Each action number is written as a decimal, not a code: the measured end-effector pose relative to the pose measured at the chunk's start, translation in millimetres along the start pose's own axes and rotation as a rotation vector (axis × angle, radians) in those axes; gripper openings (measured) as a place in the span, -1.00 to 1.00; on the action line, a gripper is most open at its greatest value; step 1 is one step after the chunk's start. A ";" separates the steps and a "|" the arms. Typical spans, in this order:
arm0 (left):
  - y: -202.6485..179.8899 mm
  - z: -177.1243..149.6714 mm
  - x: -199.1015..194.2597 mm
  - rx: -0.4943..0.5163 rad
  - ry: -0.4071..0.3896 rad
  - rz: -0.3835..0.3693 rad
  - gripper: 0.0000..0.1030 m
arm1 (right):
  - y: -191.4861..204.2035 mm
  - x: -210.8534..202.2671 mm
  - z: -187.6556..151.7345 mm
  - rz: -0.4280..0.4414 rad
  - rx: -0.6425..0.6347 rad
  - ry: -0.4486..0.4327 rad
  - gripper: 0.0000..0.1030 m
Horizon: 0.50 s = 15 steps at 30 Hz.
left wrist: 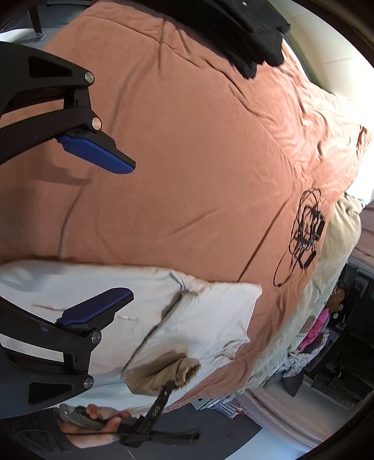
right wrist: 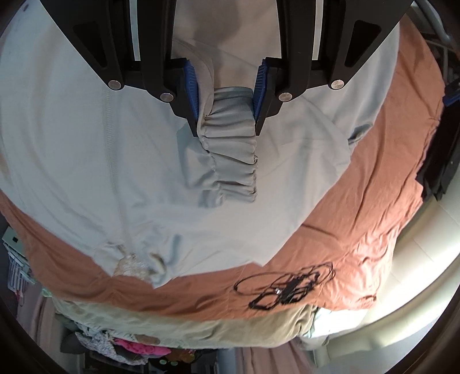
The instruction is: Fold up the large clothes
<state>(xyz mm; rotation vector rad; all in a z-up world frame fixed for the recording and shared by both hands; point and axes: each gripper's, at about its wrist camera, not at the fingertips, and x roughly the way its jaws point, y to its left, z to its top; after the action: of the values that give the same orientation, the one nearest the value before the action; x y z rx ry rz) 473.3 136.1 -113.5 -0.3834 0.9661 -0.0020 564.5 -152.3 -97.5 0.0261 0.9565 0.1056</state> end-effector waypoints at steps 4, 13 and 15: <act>-16.4 6.4 9.3 0.013 0.009 -0.015 0.60 | -49.6 -29.0 2.9 -0.010 0.082 -0.036 -0.36; -55.3 13.9 32.8 0.077 0.037 -0.048 0.61 | -159.4 -57.5 -10.1 -0.138 0.256 -0.006 -0.22; -62.9 16.5 41.6 0.094 0.052 -0.043 0.61 | -181.3 -62.0 -18.9 -0.193 0.294 0.003 0.03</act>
<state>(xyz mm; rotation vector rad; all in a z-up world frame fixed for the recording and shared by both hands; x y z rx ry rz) 520.9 75.6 -118.5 -0.3184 1.0048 -0.0965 527.9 -339.4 -70.5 0.2044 0.9663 -0.2141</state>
